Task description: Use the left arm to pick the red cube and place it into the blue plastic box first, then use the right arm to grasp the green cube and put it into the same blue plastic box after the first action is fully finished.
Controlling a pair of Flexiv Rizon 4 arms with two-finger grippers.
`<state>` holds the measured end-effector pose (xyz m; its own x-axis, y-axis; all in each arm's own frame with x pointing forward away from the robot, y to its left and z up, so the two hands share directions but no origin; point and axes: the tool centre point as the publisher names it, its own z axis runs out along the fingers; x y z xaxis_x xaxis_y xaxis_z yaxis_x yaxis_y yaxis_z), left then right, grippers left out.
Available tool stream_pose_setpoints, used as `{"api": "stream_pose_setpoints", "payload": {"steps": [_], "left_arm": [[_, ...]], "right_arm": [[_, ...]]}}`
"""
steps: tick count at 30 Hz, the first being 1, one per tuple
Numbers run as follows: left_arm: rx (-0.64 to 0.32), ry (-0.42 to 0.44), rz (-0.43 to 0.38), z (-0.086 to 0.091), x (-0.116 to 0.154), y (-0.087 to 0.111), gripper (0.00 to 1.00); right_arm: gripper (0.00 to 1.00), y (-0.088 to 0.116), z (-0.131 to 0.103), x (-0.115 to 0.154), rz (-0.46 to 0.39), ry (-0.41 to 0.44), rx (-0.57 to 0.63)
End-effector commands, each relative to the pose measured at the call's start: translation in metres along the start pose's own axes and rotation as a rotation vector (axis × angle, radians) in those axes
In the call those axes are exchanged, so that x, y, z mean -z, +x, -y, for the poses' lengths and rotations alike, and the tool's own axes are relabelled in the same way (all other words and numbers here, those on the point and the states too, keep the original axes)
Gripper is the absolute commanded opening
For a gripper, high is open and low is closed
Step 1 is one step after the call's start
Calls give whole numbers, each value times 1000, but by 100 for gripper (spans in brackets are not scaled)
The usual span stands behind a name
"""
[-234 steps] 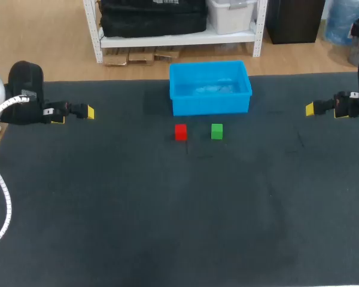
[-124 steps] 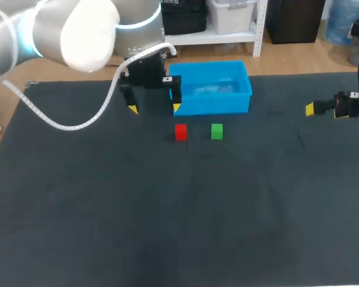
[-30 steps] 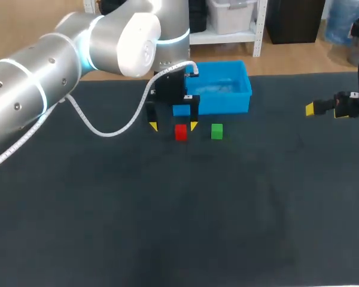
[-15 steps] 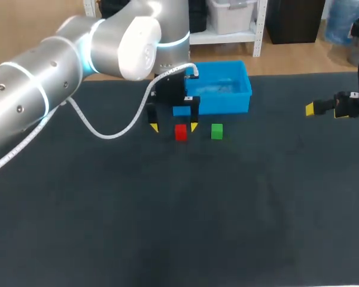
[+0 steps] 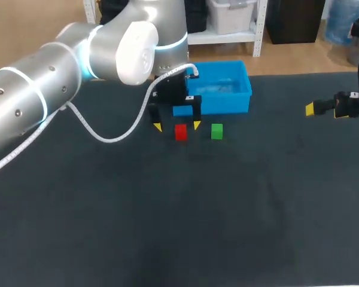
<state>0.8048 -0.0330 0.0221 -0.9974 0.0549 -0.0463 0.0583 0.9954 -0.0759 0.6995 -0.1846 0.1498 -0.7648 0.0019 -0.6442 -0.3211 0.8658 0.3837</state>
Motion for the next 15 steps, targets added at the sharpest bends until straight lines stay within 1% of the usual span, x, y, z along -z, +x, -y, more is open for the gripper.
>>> {"api": "stream_pose_setpoints", "payload": {"steps": [1,3,4,6,8,15], "left_arm": [[-4,8,15,-2,-3,8,100],[-9,4,13,-2,-5,9,100],[-26,-42,-1,-2,-7,10,100],[-19,-36,0,-3,-8,11,100],[-27,-59,-7,-3,-9,12,100],[-30,-71,-12,-2,-12,10,100]], "right_arm": [[100,0,0,0,-1,1,0],[100,0,0,0,-1,1,0],[100,0,0,0,-1,1,0],[100,0,0,0,-1,1,0],[100,0,0,0,-1,1,0],[100,0,0,0,-1,1,0]]}}
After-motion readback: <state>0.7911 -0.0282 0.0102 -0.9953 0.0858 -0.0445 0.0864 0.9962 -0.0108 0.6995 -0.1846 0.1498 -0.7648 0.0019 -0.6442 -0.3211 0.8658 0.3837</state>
